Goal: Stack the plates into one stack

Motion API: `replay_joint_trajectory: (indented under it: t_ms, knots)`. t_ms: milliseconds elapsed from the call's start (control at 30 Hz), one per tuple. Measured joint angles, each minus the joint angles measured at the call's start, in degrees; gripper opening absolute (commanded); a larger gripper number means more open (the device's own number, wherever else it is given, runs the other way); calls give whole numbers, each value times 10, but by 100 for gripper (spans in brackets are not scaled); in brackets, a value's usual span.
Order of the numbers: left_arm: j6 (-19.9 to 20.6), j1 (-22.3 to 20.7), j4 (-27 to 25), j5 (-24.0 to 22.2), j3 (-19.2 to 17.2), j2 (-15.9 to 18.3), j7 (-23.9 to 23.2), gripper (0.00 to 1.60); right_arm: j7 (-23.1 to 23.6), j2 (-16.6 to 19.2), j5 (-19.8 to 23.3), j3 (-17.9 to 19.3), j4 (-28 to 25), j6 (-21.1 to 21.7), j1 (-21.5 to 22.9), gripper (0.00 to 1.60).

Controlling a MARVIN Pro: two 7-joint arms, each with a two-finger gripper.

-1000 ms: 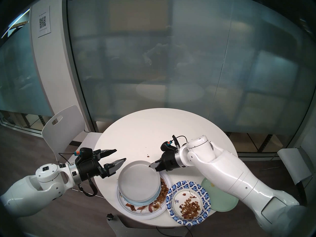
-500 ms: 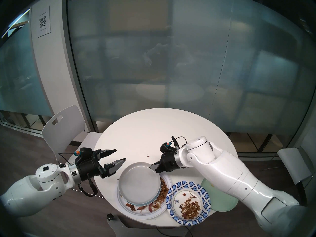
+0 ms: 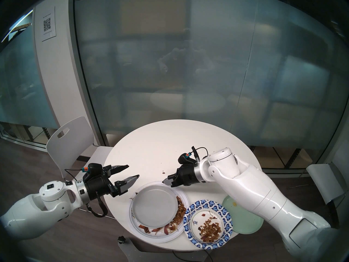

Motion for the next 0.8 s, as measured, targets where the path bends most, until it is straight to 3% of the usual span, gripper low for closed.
replay_joint_trajectory:
  t_ms: [100, 400, 800]
  knots:
    - [0, 0, 0, 0, 0, 0, 0, 160, -8, 15, 32, 37, -15, -7, -23, 102]
    - [0, -1, 0, 0, 1, 0, 0, 160, -29, 78, 96, 129, -73, -18, -94, 112]
    - [0, -1, 0, -1, 2, 0, -1, 160, -69, 160, 170, 208, -127, -33, -189, 113]
